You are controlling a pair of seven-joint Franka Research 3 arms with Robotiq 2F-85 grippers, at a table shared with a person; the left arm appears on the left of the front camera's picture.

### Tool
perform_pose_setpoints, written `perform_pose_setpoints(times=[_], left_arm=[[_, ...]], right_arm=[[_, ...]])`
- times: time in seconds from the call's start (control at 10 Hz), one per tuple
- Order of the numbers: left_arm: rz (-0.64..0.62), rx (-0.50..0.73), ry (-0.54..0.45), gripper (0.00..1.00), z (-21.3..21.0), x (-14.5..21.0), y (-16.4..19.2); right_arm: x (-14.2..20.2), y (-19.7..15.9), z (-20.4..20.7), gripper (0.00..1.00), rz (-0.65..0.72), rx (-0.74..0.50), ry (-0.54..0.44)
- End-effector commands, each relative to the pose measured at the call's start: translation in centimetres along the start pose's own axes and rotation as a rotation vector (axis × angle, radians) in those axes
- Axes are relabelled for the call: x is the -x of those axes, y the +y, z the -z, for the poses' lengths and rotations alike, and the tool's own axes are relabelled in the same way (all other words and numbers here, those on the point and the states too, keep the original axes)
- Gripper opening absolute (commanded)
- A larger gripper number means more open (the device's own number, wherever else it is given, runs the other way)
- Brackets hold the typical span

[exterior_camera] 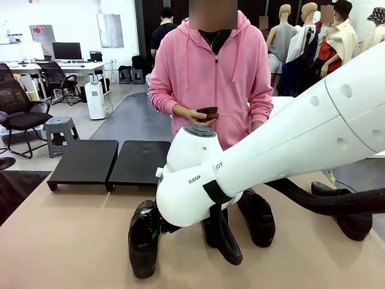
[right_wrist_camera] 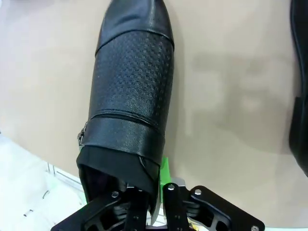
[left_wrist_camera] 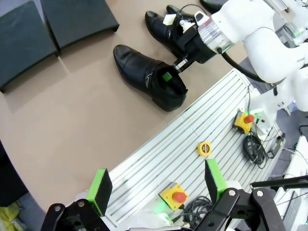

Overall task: Organize the shoes by placing them on the stand.
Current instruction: Pick up one Shoe and place it in the middle of the table.

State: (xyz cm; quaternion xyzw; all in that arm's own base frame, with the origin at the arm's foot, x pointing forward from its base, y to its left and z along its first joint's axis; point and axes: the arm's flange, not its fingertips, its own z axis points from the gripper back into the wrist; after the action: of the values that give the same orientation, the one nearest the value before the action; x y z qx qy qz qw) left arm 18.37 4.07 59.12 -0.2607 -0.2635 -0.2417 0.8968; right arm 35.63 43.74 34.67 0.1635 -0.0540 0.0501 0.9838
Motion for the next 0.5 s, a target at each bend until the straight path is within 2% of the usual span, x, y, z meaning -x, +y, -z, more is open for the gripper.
perform_pose_setpoints(times=[0.0, 0.4], left_arm=[[0.013, 0.02, -0.004, 1.0, -0.2, 0.1, 0.1], [0.013, 0.02, -0.004, 1.0, -0.2, 0.1, 0.1]], right_arm=[[-0.5, 1.6, -0.4, 1.0, -0.028, -0.047, -0.038], [-0.6, 1.4, -4.5, 1.0, -0.029, -0.111, -0.066]])
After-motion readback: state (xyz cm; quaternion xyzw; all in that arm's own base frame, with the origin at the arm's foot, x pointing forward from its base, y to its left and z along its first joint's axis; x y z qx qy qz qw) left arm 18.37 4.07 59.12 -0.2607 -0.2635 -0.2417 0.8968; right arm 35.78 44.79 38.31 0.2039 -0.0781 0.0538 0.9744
